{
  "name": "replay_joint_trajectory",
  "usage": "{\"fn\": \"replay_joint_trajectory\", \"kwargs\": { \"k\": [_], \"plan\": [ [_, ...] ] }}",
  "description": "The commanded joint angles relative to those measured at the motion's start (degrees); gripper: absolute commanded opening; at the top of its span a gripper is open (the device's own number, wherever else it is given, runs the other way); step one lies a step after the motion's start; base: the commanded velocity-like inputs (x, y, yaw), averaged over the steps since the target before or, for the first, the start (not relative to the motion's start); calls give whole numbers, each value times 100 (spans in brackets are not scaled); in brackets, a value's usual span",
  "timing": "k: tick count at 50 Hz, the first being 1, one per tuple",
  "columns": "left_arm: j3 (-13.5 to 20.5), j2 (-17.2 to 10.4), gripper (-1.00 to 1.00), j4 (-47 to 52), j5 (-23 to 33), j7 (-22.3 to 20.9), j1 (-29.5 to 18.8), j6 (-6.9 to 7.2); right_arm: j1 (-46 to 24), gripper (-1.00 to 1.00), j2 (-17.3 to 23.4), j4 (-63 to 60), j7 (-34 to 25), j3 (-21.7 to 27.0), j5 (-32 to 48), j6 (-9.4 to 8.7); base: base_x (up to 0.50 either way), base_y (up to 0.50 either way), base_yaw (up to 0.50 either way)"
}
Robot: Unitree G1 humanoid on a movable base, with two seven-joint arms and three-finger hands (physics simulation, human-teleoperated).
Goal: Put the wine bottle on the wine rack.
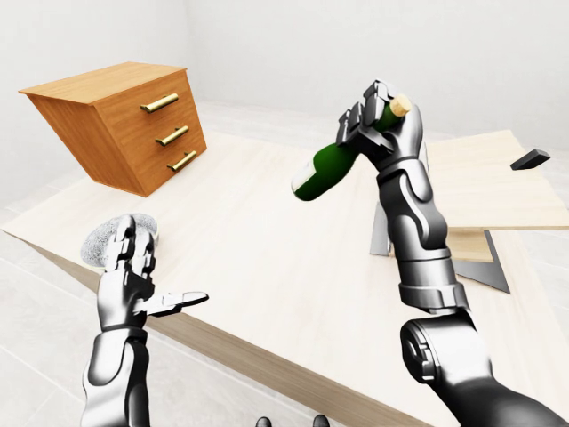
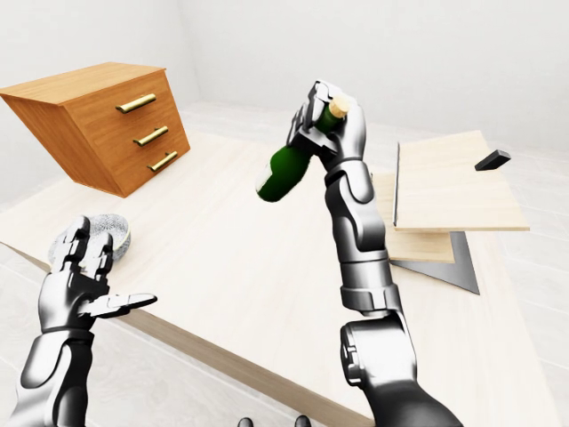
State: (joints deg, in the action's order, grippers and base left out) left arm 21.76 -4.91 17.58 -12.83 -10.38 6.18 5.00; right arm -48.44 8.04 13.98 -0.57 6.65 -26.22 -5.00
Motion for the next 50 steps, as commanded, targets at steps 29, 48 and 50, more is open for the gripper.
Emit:
{"fn": "replay_joint_trajectory", "kwargs": {
  "k": [29, 48, 50],
  "plan": [
    [68, 7, 100, 34, 4, -7, -25, 0, -497, -100, 1090, 245, -52, 538, -1042, 0, 0, 0, 0],
    [41, -13, 100, -214, 4, -1, -86, 0, -669, -100, 1705, 411, 106, 911, -1715, 0, 0, 0, 0],
    [45, -18, 100, -214, -9, -11, -76, 0, -701, -100, 1794, 400, 119, 940, -1775, 0, 0, 0, 0]
  ]
}}
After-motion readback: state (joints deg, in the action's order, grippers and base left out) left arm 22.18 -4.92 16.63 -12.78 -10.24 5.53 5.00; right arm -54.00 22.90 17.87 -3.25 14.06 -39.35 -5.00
